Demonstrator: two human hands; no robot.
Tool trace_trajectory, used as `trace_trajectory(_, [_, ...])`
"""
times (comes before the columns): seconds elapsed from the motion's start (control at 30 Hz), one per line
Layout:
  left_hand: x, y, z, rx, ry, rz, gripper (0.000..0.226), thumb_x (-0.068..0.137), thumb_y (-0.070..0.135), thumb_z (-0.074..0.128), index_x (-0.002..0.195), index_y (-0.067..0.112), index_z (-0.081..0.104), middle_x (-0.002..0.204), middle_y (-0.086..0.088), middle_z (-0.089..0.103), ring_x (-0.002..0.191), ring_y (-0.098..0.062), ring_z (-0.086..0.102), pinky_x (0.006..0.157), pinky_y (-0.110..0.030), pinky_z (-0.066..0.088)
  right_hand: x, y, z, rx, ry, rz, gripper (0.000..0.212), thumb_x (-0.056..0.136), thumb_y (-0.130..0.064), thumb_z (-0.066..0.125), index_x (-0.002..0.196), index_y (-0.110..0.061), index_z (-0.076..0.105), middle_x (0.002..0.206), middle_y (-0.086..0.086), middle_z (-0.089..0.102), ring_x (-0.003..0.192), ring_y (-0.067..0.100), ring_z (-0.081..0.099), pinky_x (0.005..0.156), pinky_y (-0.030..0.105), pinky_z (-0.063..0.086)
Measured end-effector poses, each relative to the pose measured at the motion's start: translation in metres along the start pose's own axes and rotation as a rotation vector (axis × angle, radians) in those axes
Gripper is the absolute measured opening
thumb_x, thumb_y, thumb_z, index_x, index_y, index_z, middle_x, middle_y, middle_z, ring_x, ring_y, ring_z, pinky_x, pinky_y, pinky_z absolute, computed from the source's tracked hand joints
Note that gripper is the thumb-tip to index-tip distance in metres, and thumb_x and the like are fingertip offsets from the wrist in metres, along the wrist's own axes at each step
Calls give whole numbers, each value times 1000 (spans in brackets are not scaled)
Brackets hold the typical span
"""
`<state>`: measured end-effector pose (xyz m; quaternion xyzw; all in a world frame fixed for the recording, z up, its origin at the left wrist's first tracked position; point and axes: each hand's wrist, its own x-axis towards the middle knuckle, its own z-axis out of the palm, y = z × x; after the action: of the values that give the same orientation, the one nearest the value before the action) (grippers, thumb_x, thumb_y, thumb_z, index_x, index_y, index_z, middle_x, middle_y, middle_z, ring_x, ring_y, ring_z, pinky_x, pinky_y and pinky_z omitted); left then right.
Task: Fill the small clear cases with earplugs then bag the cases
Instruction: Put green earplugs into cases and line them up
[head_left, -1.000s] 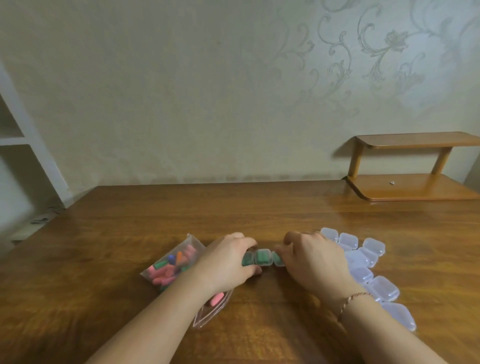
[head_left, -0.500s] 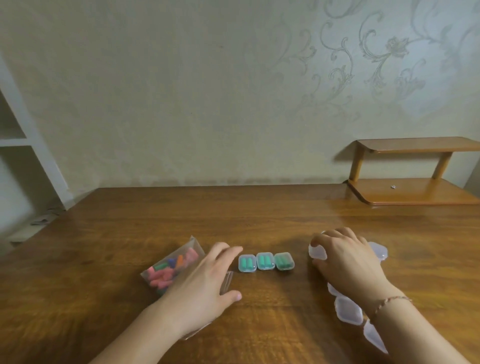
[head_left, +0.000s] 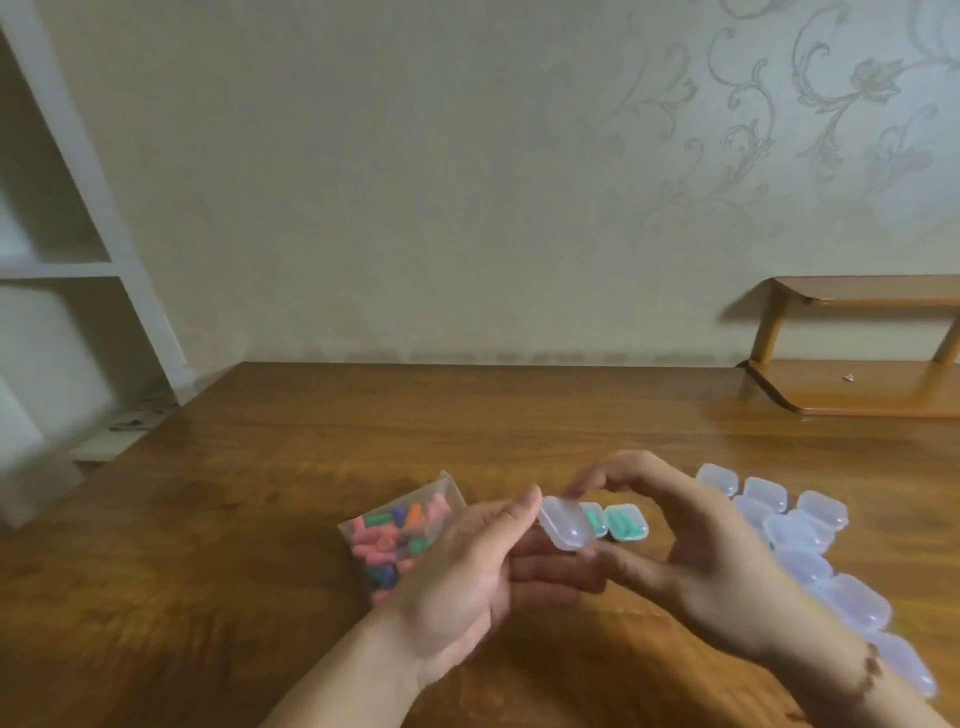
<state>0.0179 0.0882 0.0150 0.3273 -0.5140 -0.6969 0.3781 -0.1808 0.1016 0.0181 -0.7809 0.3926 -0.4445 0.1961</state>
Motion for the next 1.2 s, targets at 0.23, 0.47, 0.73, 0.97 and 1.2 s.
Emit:
trace_trajectory(0.23, [-2,-4,-6,-261,36,45,18,78,10,69,93,8,79,111,-26,70,94,-32,73,68,-30,61,1,-4,20,-195,141,-120,27,78,-47,74,98,-31,65,107,-20,62,105,9,59,82,19,49])
trace_trajectory(0.47, [-5,-6,-6,-408,-58,56,43,74,29,85,107,2,75,107,-25,70,93,-30,72,80,-37,60,-2,0,29,-136,271,-194,21,84,-29,69,103,-20,70,109,-18,66,111,16,61,88,22,49])
trace_trajectory(0.73, [-2,-9,-3,-316,37,97,54,49,25,98,97,13,78,110,-21,70,100,-32,70,78,-35,60,-3,-2,32,-322,318,-261,25,83,-37,69,104,-23,69,102,-13,65,96,11,60,75,30,52])
trace_trajectory(0.97, [-6,-15,-5,-405,-68,0,45,84,33,68,114,-1,71,111,-25,69,99,-30,70,82,-38,59,-5,1,31,-245,304,-330,11,86,-22,69,97,-19,69,98,-12,67,97,19,64,71,37,53])
trace_trajectory(1.2, [-2,-14,-4,-133,71,157,58,59,39,92,107,10,74,105,-16,72,91,-23,69,77,-29,58,-6,6,29,-397,250,-354,10,82,-19,77,90,-14,73,101,-8,70,88,13,67,65,35,54])
